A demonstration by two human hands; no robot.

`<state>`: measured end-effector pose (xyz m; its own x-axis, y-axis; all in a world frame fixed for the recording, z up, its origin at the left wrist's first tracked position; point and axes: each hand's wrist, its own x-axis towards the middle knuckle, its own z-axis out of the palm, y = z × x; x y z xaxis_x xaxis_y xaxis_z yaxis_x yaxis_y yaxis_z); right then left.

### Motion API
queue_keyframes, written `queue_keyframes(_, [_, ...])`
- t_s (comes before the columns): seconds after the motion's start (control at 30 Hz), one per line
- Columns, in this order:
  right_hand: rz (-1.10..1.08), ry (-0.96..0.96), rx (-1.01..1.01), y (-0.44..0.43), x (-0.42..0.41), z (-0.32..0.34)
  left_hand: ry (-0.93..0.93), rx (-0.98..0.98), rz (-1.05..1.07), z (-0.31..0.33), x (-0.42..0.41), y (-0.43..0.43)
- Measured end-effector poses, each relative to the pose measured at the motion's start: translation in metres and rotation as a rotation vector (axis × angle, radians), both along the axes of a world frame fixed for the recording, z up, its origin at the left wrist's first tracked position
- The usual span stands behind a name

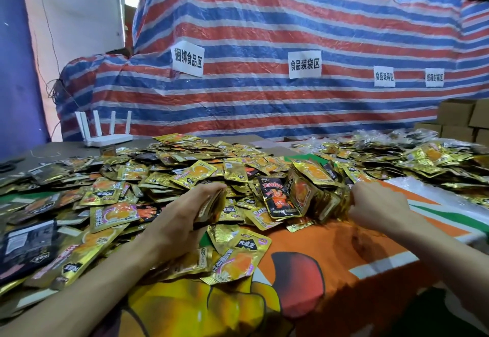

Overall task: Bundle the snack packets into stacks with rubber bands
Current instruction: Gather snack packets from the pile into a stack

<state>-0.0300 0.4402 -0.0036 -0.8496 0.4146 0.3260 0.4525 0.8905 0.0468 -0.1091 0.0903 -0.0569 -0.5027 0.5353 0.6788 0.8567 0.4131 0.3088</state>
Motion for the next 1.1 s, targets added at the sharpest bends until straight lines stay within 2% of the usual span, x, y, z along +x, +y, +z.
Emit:
queue_keyframes(0.17, [-0.003,0.115,0.053,-0.02,0.005,0.018,-0.03,0.096,-0.015,0.002,-0.009,-0.003])
queue_keyframes(0.23, [0.05,0.165,0.05,-0.041,0.002,0.022,-0.04,0.188,-0.028,0.003,-0.01,-0.003])
queue_keyframes(0.3, [0.178,0.221,0.014,-0.068,-0.004,0.02,-0.134,0.316,-0.043,0.007,-0.01,-0.005])
queue_keyframes(0.43, [0.471,0.228,-0.258,-0.125,-0.032,0.012,-0.4,0.57,-0.111,0.017,-0.008,-0.01])
queue_keyframes(0.57, [0.771,0.231,-0.59,-0.178,-0.073,0.004,-0.686,0.676,-0.056,0.022,-0.006,-0.02])
queue_keyframes(0.67, [0.915,0.307,-0.896,-0.21,-0.097,0.0,-0.837,0.78,-0.055,0.025,-0.008,-0.025])
queue_keyframes(0.73, [0.938,0.354,-1.084,-0.223,-0.107,-0.008,-0.888,0.809,-0.011,0.025,-0.01,-0.028])
queue_keyframes(0.8, [0.923,0.377,-1.133,-0.226,-0.116,-0.019,-0.931,0.827,0.015,0.026,-0.012,-0.031])
queue_keyframes(0.87, [0.906,0.292,-1.13,-0.221,-0.119,-0.026,-1.007,0.845,0.015,0.026,-0.014,-0.033])
queue_keyframes(0.97, [0.974,0.162,-1.284,-0.21,-0.117,-0.031,-1.149,0.858,-0.034,0.028,-0.015,-0.035])
queue_keyframes(1.1, [1.03,0.168,-1.262,-0.207,-0.11,-0.031,-1.097,0.843,0.007,0.025,-0.014,-0.033])
